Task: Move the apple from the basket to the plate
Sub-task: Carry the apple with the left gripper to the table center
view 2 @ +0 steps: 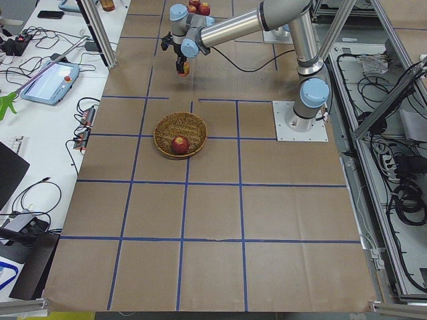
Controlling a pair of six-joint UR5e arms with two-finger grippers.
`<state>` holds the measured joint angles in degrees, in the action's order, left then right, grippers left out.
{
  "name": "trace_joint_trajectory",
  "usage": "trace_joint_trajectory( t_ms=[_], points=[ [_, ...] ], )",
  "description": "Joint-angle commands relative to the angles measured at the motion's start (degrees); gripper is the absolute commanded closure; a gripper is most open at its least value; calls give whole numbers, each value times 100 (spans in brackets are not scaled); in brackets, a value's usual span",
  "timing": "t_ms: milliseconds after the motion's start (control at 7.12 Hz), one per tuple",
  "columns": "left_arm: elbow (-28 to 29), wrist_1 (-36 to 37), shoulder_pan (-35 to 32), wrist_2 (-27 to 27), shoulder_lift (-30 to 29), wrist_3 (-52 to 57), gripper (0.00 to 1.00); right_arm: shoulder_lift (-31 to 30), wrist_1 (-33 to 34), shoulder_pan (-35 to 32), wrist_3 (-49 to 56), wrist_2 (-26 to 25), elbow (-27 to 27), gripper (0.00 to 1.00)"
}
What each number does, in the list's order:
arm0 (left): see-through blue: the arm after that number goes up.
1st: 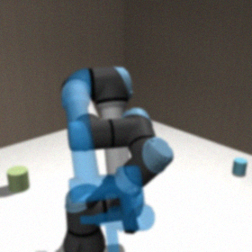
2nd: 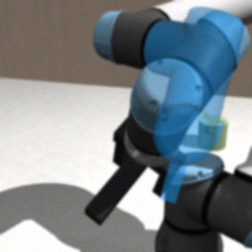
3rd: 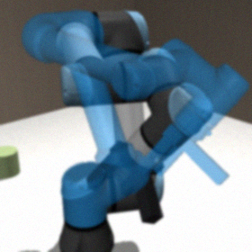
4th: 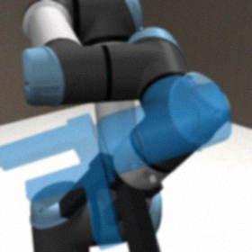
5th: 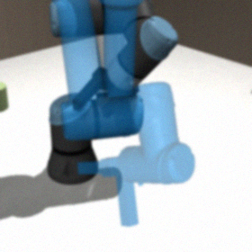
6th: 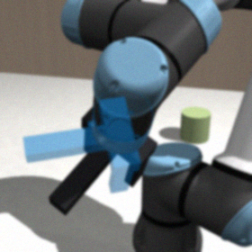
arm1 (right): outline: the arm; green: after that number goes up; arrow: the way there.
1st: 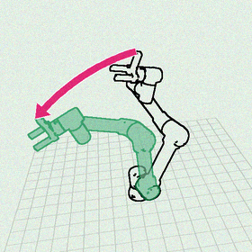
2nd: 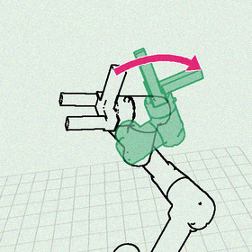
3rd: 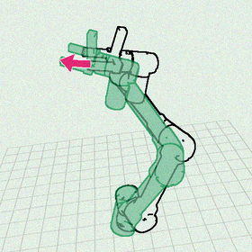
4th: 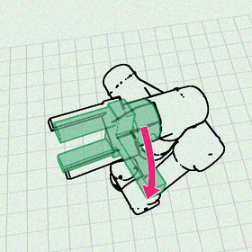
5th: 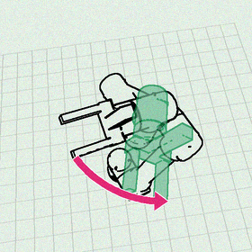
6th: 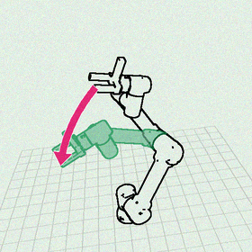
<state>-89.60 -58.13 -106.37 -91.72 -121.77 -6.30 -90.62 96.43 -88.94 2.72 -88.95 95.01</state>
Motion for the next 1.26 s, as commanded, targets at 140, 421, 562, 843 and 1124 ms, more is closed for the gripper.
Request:
trace_joint_trajectory(
  t_ms=[140,421,562,843,1124],
  points=[
    [531,-58,-550,128,-513,-495,53,0,7,0,0,1,0,0],
    [409,-67,-612,128,-471,-495,53,0,7,0,0,9,0,0],
    [356,-67,-621,154,-444,-512,53,0,7,0,0,9,0,0],
    [286,-67,-630,163,-418,-635,53,0,7,0,0,9,0,0],
    [241,-67,-630,163,-444,-644,49,9,7,0,0,9,0,0]
  ],
)
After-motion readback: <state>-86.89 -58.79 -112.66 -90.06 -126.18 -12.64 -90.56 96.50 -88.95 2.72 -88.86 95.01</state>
